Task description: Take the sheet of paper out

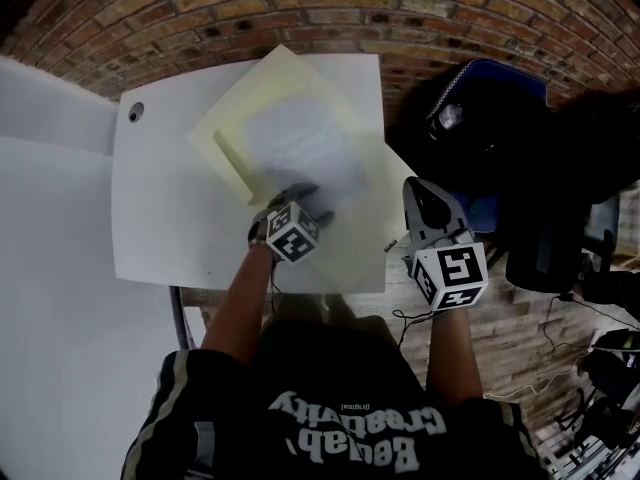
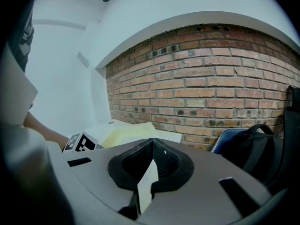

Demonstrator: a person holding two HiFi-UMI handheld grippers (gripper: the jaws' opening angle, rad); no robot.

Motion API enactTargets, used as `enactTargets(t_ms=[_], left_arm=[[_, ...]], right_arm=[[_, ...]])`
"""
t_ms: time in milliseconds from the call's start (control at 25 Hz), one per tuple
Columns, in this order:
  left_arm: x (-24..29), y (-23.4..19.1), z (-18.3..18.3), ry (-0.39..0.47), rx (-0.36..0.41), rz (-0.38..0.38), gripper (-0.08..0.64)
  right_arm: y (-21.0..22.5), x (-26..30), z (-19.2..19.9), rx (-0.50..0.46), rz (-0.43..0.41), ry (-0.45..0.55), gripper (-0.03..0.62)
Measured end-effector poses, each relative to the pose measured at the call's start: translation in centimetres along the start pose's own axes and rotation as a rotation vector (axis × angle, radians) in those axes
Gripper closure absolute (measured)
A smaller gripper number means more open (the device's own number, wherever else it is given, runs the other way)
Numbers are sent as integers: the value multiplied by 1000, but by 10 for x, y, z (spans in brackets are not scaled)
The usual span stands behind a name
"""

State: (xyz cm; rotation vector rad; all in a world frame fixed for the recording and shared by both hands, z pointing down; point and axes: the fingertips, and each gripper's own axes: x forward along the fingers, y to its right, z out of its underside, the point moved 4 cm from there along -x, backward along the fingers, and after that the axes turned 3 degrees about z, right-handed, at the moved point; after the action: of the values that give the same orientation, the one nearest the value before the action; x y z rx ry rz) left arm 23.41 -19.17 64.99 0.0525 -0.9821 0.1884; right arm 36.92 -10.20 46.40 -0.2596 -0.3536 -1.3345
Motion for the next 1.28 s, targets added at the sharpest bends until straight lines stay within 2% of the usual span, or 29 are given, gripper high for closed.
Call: enactTargets(t_ms=[280,440,520,600,640,760,1040,1280], left_arm=[[3,1,3,52,-60,21,336],[2,4,2,66,-68,18,372],[1,11,1,68,-60,22,425],[-2,19,-2,66,-32,10,546],[-4,22,-4,66,-12,-7,558],[-10,24,-8,79,15,-52,560],[-24,21,-18,113,14,-86,560],[-35,21,-25,131,16,-102,560]], right_arm=[[0,3,2,-8,-11,-9,600],[-6,5,2,-14,-29,-10,600],[-10,5,1,-19,-39,-7,600],[-13,5,0,-24,-48,-2,600],[-14,4,-1,-26,-52,1,600],[-17,3,-3,-29,-61,7,600],[-23,4,5,-21,-81,-7,600],[-18,13,21,-3,-62,-50,600]])
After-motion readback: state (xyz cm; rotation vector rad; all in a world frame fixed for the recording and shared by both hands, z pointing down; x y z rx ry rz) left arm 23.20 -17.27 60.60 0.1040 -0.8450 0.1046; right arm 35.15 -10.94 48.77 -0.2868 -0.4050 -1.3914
